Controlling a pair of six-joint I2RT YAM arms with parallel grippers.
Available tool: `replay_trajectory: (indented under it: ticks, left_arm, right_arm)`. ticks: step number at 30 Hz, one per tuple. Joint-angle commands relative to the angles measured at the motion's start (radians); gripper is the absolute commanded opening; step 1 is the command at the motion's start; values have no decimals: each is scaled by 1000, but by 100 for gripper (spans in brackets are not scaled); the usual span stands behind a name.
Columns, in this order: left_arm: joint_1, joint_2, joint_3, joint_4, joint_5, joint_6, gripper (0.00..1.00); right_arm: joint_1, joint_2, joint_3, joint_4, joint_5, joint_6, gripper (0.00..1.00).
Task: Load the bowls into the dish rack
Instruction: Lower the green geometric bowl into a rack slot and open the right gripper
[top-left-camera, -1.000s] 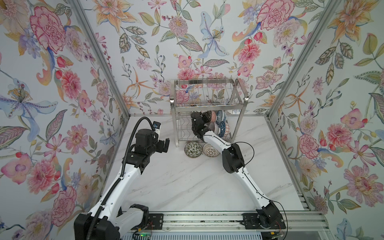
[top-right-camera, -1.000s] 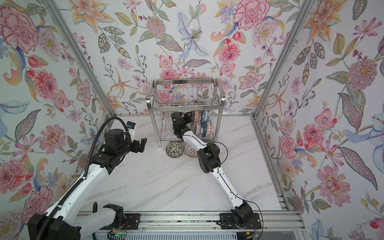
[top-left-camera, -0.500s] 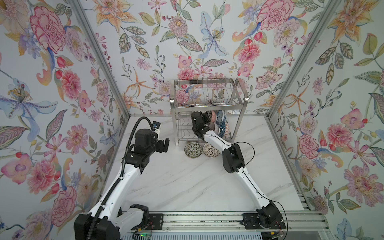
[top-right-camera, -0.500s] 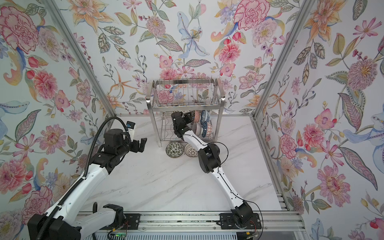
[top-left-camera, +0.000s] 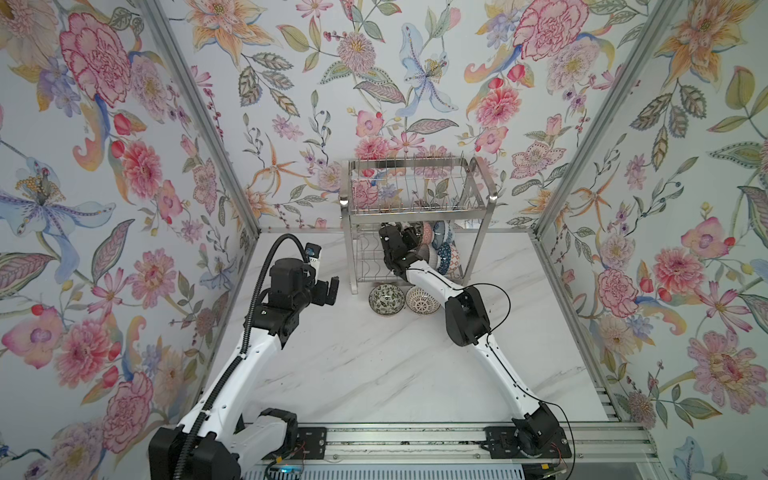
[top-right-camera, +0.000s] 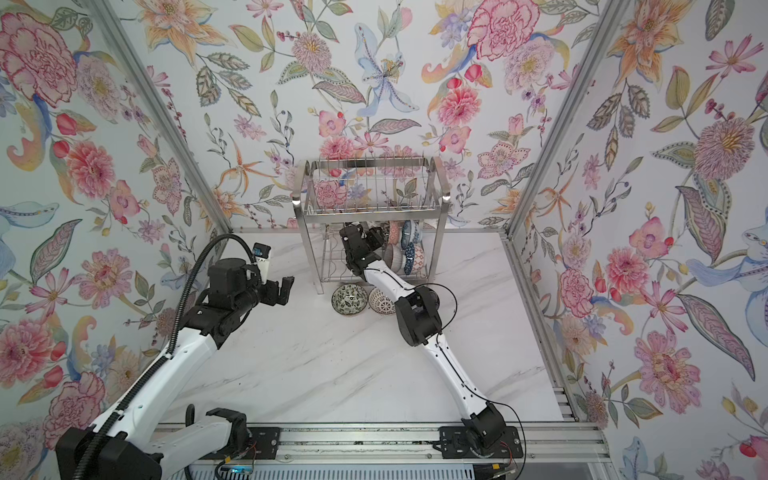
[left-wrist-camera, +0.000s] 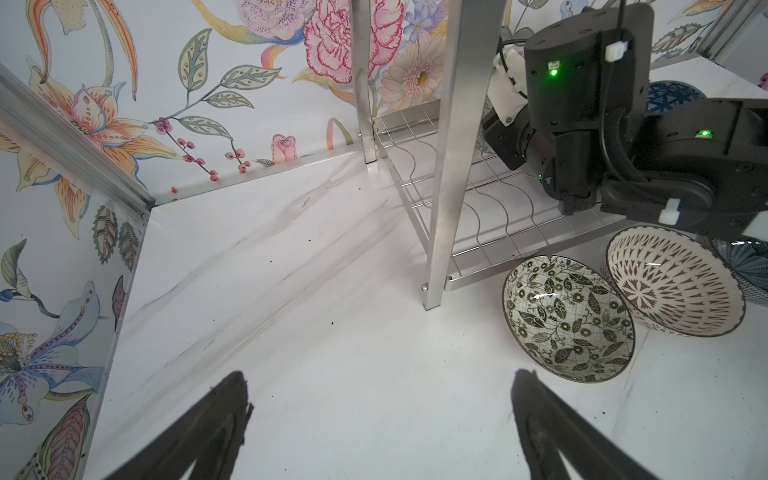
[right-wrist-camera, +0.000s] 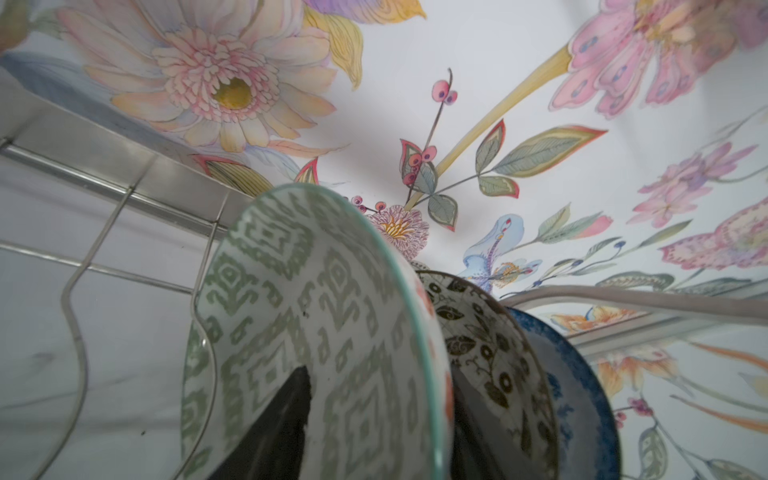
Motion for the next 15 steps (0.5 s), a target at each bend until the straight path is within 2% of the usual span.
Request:
replay_trajectory:
  ticks: [1, 6, 12, 15]
  left_arm:
    - [12, -11, -12, 2, 26, -6, 99]
    - [11, -12, -4, -4, 33, -12, 99]
    - [11, -15, 14, -38, 42, -23, 99]
    - [9, -21, 20, -55, 36, -29, 99]
  right_arm:
    - [30, -127, -32, -27, -33, 21, 73]
    - [48, -230, -142, -38, -105, 28, 99]
    - [62, -403, -375, -35, -216, 76, 99]
    - [66, -494, -531, 21, -244, 86, 99]
